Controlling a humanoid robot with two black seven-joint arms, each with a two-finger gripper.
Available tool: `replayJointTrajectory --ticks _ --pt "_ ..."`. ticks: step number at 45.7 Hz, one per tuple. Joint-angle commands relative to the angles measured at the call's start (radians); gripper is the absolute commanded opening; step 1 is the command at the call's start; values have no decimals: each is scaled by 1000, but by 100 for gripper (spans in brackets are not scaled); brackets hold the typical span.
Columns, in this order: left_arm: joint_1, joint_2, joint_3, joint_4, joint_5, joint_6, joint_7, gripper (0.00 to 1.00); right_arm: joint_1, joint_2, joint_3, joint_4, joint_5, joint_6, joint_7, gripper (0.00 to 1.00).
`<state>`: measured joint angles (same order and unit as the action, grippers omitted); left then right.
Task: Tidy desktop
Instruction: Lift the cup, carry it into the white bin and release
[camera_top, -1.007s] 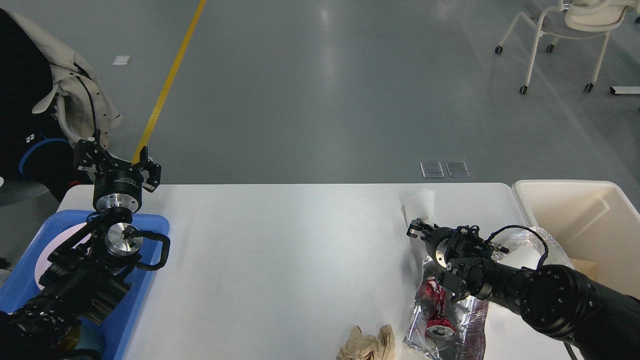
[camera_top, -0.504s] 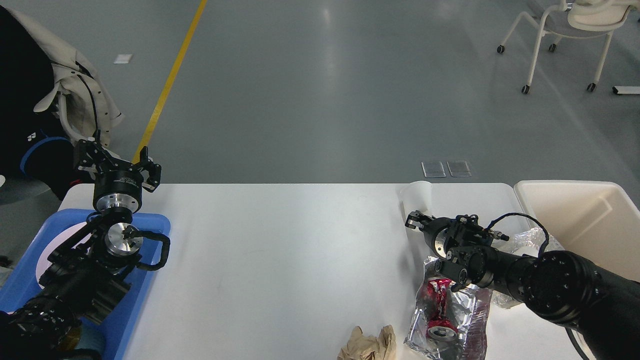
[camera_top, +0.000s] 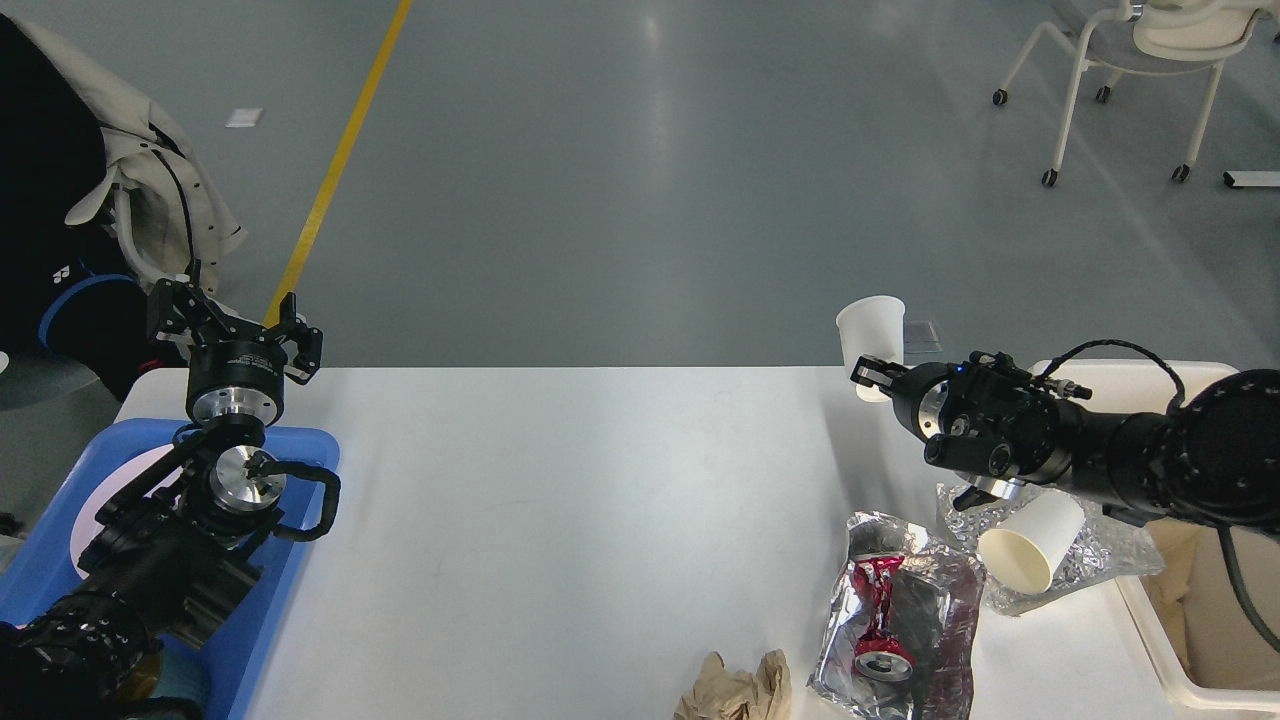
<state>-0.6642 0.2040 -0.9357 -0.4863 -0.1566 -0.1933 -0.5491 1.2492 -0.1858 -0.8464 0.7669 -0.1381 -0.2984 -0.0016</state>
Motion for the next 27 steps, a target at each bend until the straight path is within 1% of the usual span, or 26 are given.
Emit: replayJointTrajectory --ticks 1,6,14,22,27 --pt "0 0 0 0 0 0 -2 98 113 -92 -11 132 2 10 0 0" --pt "0 0 0 0 0 0 0 98 197 -162 -26 251 0 15 0 0" --pt "0 0 0 0 0 0 0 98 377 -225 -111 455 -3 27 0 0" --pt "0 0 0 0 0 0 0 98 600 -208 -169 636 -5 36 0 0" --pt "0 0 0 0 0 0 -2 98 751 -164 -215 750 -6 128 0 0"
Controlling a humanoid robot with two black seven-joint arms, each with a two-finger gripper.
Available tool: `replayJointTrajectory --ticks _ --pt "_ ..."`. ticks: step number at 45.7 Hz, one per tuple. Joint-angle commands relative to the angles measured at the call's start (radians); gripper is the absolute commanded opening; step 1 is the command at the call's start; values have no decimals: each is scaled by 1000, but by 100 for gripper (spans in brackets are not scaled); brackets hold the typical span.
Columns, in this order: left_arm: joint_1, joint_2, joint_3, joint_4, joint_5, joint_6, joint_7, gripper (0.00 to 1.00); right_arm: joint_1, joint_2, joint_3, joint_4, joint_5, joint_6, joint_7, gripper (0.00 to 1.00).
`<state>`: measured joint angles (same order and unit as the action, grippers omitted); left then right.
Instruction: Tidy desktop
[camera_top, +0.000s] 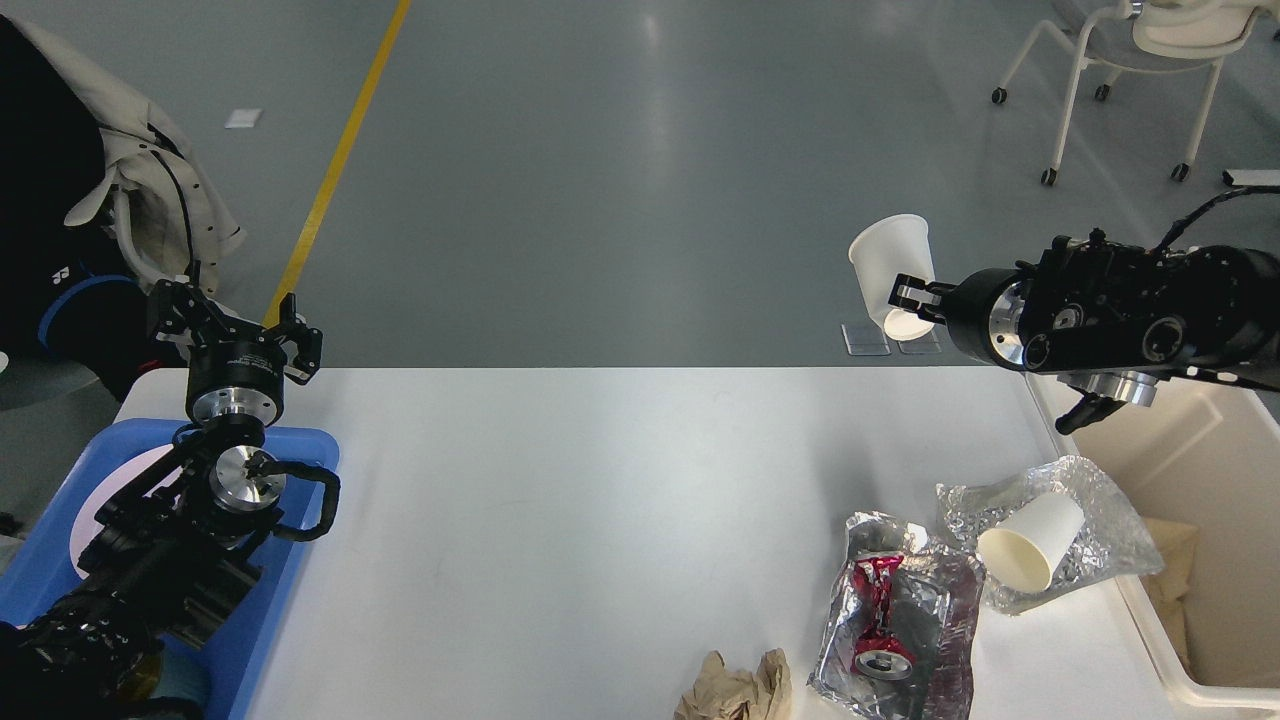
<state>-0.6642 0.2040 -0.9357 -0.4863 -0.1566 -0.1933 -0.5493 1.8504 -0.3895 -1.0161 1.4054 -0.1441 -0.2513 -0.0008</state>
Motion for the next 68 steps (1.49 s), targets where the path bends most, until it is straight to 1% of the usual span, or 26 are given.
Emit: replayJointTrajectory --ticks 1,4,11,13,15,17,23,28,34,38,39,41,48,53,57,59,63,68 --pt "0 0 0 0 0 0 0 98 176 46 -53 127 0 105 1 0" --pt "0 0 0 0 0 0 0 98 239 49 -79 176 -8 211 8 0" --pt "0 0 2 0 0 0 0 98 388 49 -88 230 -18 551 50 0" --pt "0 0 0 0 0 0 0 98 418 46 -85 245 -18 631 54 0" --pt "0 0 0 0 0 0 0 98 432 41 -82 254 -17 679 54 0" --pt "0 0 0 0 0 0 0 98 434 38 -82 256 -14 693 53 0" --pt "0 0 0 0 0 0 0 98 432 29 -101 253 -11 687 51 0" --pt "0 0 0 0 0 0 0 98 428 26 -105 242 -6 662 51 0" --pt "0 0 0 0 0 0 0 98 362 20 -180 153 -5 593 53 0" --pt "0 0 0 0 0 0 0 98 258 18 -245 12 -5 544 54 0" --pt "0 0 0 0 0 0 0 98 184 5 -286 -70 -3 509 54 0" --pt "0 0 0 0 0 0 0 98 124 -25 -303 -126 -3 475 54 0" --pt "0 0 0 0 0 0 0 98 -107 -144 -297 -324 -2 301 54 0" --pt "0 0 0 0 0 0 0 98 -311 -181 -292 -532 27 207 54 0" --pt "0 0 0 0 0 0 0 98 -486 -183 -244 -719 119 156 54 0" --pt "0 0 0 0 0 0 0 98 -563 -180 -202 -794 164 149 54 0" --pt "0 0 0 0 0 0 0 98 -689 -177 -118 -897 209 126 45 0" --pt "0 0 0 0 0 0 0 98 -847 -173 -65 -1023 222 95 42 0"
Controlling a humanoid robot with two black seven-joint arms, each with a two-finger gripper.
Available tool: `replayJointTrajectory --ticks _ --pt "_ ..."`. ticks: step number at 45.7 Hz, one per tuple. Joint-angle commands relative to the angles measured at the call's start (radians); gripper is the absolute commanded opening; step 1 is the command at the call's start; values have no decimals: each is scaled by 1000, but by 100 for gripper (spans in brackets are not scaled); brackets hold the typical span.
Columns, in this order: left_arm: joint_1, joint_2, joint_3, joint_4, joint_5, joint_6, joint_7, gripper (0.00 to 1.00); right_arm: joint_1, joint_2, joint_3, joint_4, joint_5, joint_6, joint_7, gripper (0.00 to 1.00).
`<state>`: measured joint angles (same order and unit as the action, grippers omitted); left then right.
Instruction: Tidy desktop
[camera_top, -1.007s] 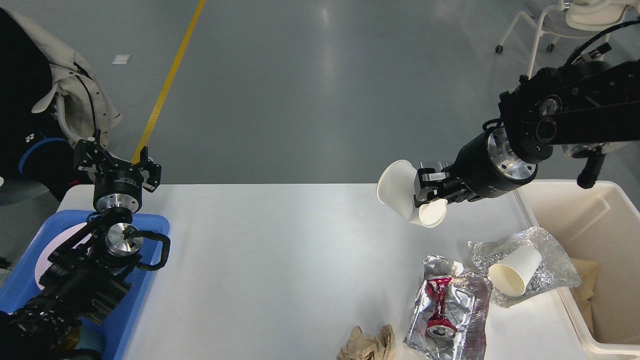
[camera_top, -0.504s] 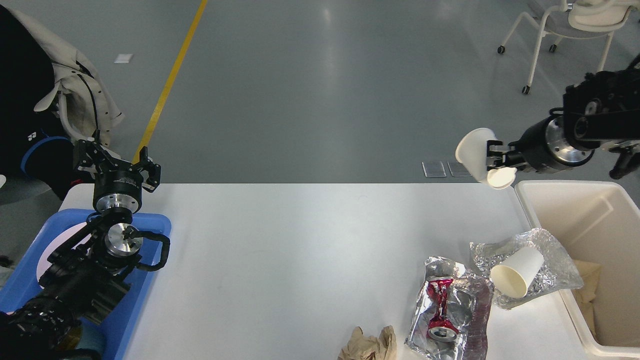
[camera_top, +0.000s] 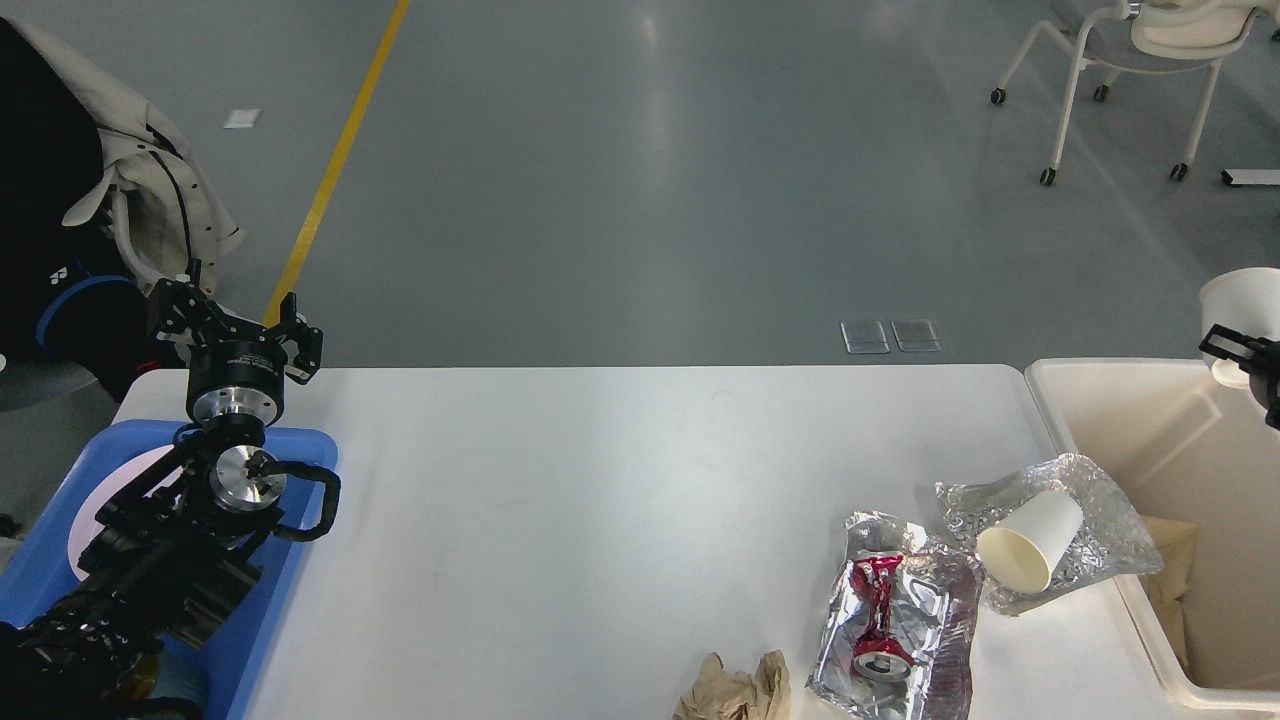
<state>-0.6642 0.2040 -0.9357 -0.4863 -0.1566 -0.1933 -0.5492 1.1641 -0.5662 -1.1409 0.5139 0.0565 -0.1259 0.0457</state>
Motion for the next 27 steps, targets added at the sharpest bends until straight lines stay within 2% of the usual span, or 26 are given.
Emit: replayJointTrajectory --ticks 1,5,16,27 --pt "0 0 0 0 0 0 0 98 -188 6 69 -162 22 -32 -4 0" --pt "0 0 0 0 0 0 0 98 -265 28 124 -241 22 -31 -4 0" --pt "0 0 0 0 0 0 0 98 -395 83 274 -261 22 -38 -6 0" --pt "0 0 0 0 0 0 0 98 -477 134 302 -322 22 -47 -13 0"
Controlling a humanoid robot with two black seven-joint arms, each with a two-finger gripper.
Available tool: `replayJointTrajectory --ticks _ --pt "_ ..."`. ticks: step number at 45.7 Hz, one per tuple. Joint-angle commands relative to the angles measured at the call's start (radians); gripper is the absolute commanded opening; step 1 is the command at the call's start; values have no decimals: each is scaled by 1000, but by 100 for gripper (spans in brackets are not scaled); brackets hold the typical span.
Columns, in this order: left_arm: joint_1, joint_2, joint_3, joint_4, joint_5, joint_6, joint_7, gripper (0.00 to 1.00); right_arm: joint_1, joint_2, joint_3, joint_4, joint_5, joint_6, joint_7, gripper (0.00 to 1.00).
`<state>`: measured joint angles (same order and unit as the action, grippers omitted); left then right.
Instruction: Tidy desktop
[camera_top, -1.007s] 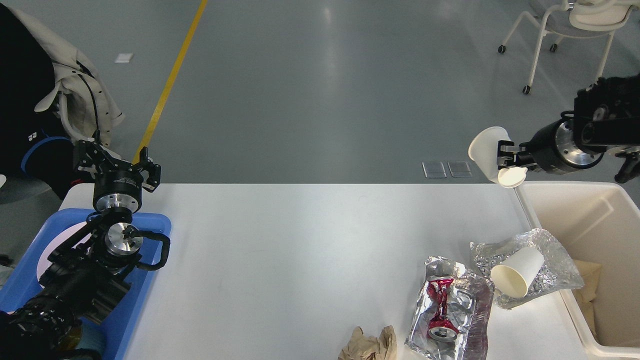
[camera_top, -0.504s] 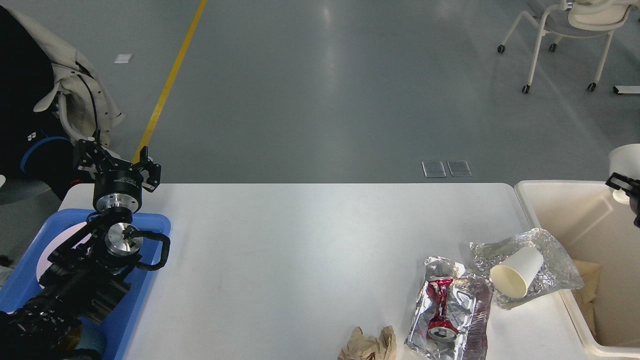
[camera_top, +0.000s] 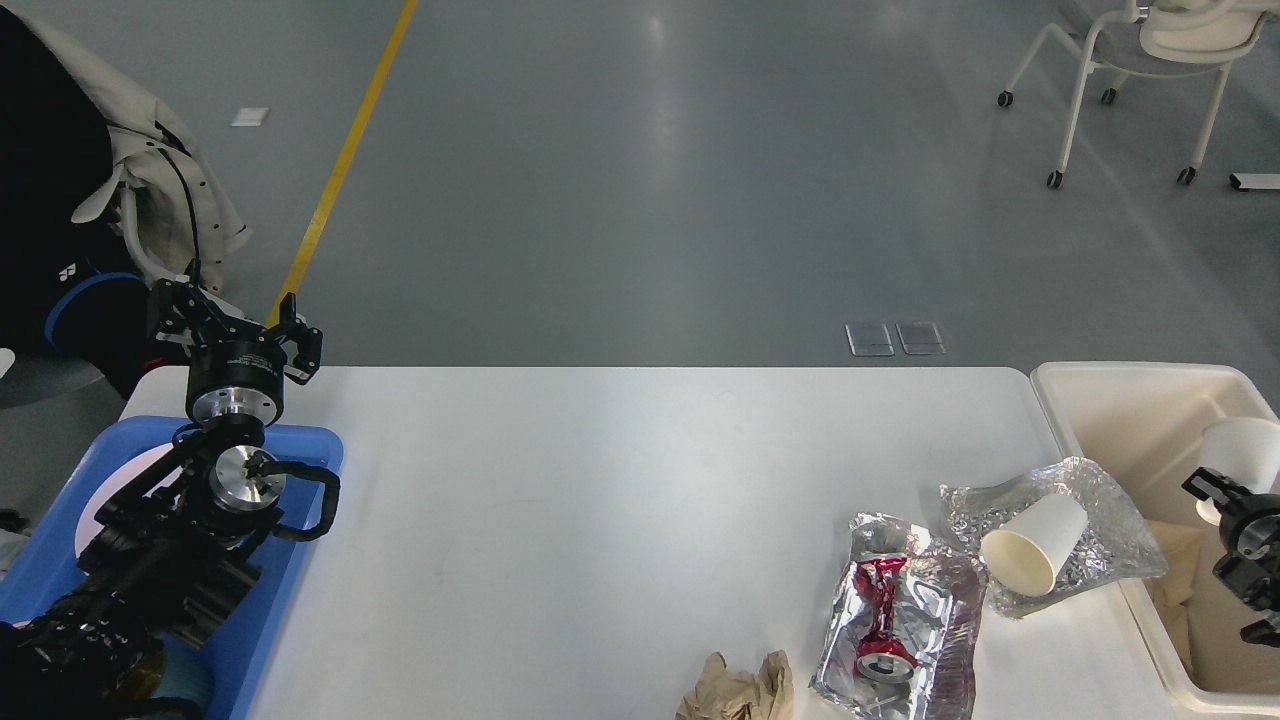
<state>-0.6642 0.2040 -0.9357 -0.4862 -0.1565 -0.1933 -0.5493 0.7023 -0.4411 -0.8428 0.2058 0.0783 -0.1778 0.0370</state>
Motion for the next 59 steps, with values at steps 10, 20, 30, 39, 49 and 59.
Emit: replayJointTrajectory --ticks 10,20,30,39,49,59 --pt "0 0 0 0 0 0 0 98 -36 9 -19 -5 -12 27 -20 99" --pt "0 0 0 0 0 0 0 98 -69 2 -22 -3 -12 37 -42 100" --pt "0 0 0 0 0 0 0 98 -67 5 -21 -5 -12 38 -42 100" --pt "0 0 0 0 0 0 0 98 -37 5 -22 -3 -15 40 -42 100" --pt "0 0 0 0 0 0 0 98 184 -30 -19 40 -20 150 -40 100" --pt "0 0 0 0 -1 0 -1 98 534 -42 -88 245 -43 236 -40 100"
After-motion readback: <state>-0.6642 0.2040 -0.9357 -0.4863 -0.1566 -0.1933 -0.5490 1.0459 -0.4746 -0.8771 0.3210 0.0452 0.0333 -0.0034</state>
